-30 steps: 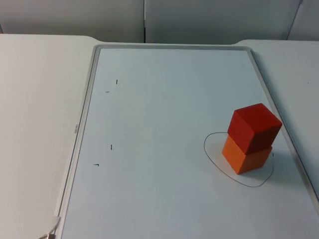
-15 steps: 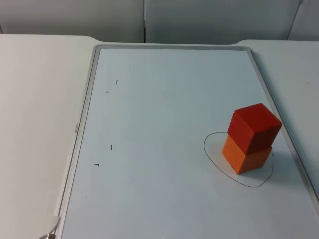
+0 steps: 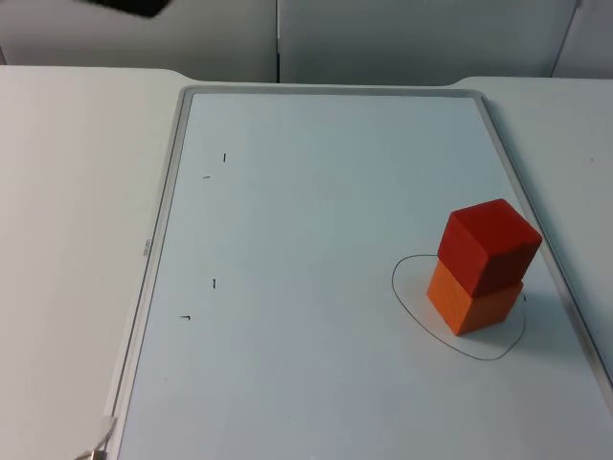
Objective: Pick up one cube with the left hand and another cube with the right hand. First place the cube in the right hand at the target position, then stack the cube in the left hand on top.
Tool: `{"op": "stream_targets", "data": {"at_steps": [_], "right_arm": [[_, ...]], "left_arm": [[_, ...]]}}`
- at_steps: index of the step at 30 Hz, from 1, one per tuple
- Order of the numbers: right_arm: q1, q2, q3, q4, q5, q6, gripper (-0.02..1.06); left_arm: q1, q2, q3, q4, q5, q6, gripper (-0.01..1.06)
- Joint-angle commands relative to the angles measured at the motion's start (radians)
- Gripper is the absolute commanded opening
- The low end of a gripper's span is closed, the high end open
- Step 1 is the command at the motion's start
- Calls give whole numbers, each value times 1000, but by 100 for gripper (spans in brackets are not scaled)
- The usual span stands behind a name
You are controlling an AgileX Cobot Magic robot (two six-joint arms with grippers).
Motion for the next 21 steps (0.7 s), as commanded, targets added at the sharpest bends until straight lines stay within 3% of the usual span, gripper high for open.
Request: {"op": "stream_targets", "data": {"at_steps": [1,8,16,21], "right_arm": [[3,-20,49,23,-38,-3,99],[3,-92,139,63,-17,-3,99],[3,-207,192,90,8,-3,99],[3,-251,197,88,15,-3,99]], "left_arm": [[-3,-80,52,18,-36,-46,81],[-3,-396,229,15,-30,-95,81],[-3,-751,361,-113,99,-97,81],[-3,-868,400,-154,144,-97,81]]}}
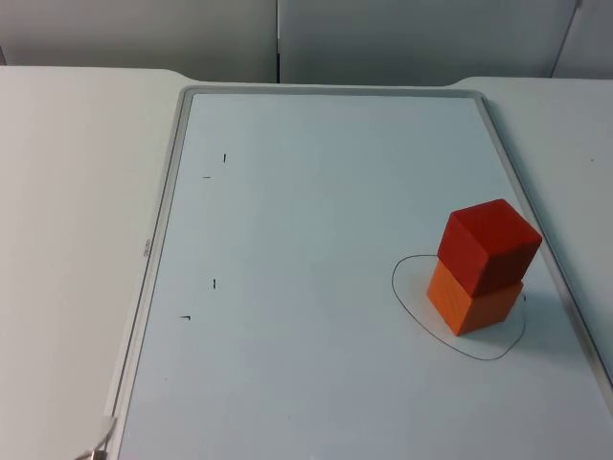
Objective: Pick up one cube with the left hand and another cube with the right hand. First place the cube in the right hand at the target position, then stack the cube in the left hand on top.
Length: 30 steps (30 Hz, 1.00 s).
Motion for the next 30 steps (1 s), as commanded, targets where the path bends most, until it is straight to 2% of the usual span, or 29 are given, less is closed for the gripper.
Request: {"op": "stream_targets", "data": {"at_steps": [1,4,7,10,26,30], "right_arm": [[3,-23,5,2,0,-3,99],[3,-47,5,2,24,-3,99],[3,-63,5,2,67,-3,99],[3,-68,5,-3,85,-3,99],[3,-71,5,2,101,-3,99],[3,-71,5,2,119,-3,99]], "left_arm": [[-3,-52,16,-28,26,-6,81],[-3,-108,27,-39,76,-6,81],[-3,-108,29,-41,180,-4,81],[-3,-108,53,-43,215,7,81],[-3,-108,58,-46,206,20,81],[-3,-108,58,-46,206,22,85]]}}
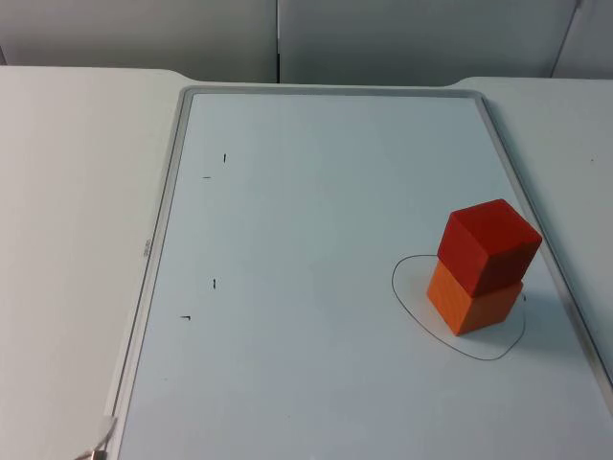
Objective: Pick up one cube with the left hand and another cube with the right hand. First place the cube in the right hand at the target position, then stack the cube in the left hand on top.
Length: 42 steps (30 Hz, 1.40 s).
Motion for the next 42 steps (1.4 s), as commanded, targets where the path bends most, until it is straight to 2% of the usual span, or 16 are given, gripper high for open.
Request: {"op": "stream_targets", "data": {"at_steps": [1,3,31,37,42], "right_arm": [[3,-5,5,2,4,-3,99],[3,-5,5,2,4,-3,99],[3,-5,5,0,8,-3,99],[3,-5,5,2,40,-3,99],[3,-7,5,2,87,-3,99]], "left_arm": [[-3,-4,1,-13,-4,2,94],[-3,-4,1,-13,-4,2,105],[-3,-4,1,-27,-4,60,105],[-3,-4,1,-27,-4,57,105],[-3,-4,3,0,-16,-7,105]]}}
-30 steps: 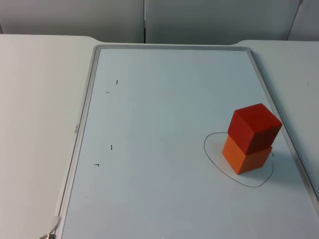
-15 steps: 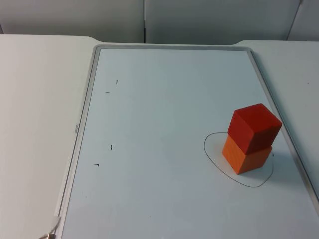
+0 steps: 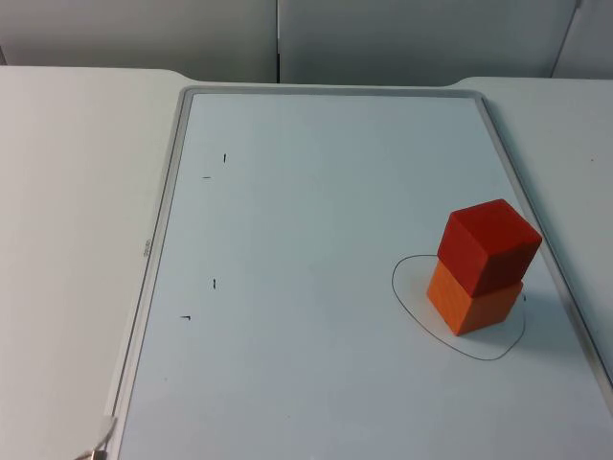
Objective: Pick up one cube with the left hand and another cube with the right hand. First place the cube in the right hand at the target position, then stack the cube in the left hand on top.
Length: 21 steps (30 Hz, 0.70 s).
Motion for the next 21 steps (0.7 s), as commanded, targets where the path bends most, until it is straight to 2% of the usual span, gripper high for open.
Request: {"op": "stream_targets", "data": {"at_steps": [1,9,13,16,19,21], "right_arm": [[3,-7,5,2,35,-3,99],[3,-148,5,2,175,12,99],[3,-287,5,-59,264,100,99],[3,-341,5,-91,308,102,99],[9,-341,6,-135,391,118,99],[9,-341,17,-142,391,130,99]], "left_arm": [[-3,-4,3,7,-12,-21,105],[-3,-4,3,23,-22,-11,105],[-3,-4,3,30,-22,-11,105],[-3,-4,3,30,-28,-11,105],[-3,-4,3,30,-30,-11,105],[-3,-4,3,26,-33,-11,105]]}}
